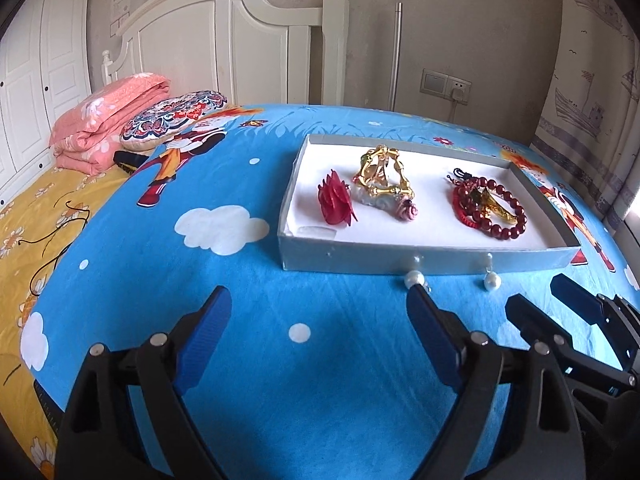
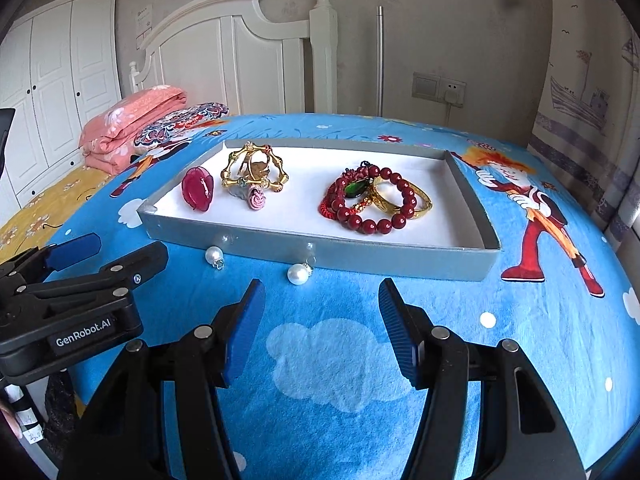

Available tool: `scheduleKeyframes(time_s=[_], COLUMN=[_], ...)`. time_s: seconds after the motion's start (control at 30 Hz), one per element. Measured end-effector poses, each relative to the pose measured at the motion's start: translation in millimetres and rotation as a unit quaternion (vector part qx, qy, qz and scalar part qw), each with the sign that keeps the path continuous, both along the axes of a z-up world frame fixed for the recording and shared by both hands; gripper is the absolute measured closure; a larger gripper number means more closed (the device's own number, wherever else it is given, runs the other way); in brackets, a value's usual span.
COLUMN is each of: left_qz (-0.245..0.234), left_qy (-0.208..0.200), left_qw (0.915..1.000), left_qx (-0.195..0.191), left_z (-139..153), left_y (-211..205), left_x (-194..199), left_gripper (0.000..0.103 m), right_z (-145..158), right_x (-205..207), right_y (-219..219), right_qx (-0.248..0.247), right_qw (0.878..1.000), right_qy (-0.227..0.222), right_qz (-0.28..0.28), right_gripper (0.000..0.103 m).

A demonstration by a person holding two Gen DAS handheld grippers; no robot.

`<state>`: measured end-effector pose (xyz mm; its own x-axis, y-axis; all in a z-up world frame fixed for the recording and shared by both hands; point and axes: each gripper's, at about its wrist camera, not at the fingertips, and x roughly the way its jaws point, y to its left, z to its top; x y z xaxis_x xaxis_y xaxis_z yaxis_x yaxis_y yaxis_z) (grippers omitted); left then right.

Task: Organize jewelry
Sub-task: 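Withdraw both open tools from the tray toward the pearl earrings, then grasp a white pearl earring with the right tool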

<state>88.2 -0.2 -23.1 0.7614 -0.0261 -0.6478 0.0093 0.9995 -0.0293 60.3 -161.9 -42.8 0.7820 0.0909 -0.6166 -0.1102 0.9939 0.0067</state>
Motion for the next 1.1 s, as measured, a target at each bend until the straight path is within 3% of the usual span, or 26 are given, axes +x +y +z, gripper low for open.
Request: scheduleKeyframes(time_s=[0.6,0.8,1.1], left_qz=[-0.001,0.008,-0.006], left_qy=[0.014,0.018,0.02], left_qw=[0.9999,0.9998,0.9997], left_qx=[0.005,-0.004,0.009], left_z=[-2,-3,-4], left_y=[-1,7,2], left_x=[11,15,19], left_gripper=[0.014,0.012,0.012], right_z=[3,-1,-3], right_x=[16,23,36], right_y=[2,7,14], right_qx=[0.006,-0.004,-0.011], right_qw=[1.0,0.999,0.998], right_qy=[0.018,0.03,0.056], right_qz=[-0.018,-0.016,-0.017], right_gripper=[0.047,0.062,0.069])
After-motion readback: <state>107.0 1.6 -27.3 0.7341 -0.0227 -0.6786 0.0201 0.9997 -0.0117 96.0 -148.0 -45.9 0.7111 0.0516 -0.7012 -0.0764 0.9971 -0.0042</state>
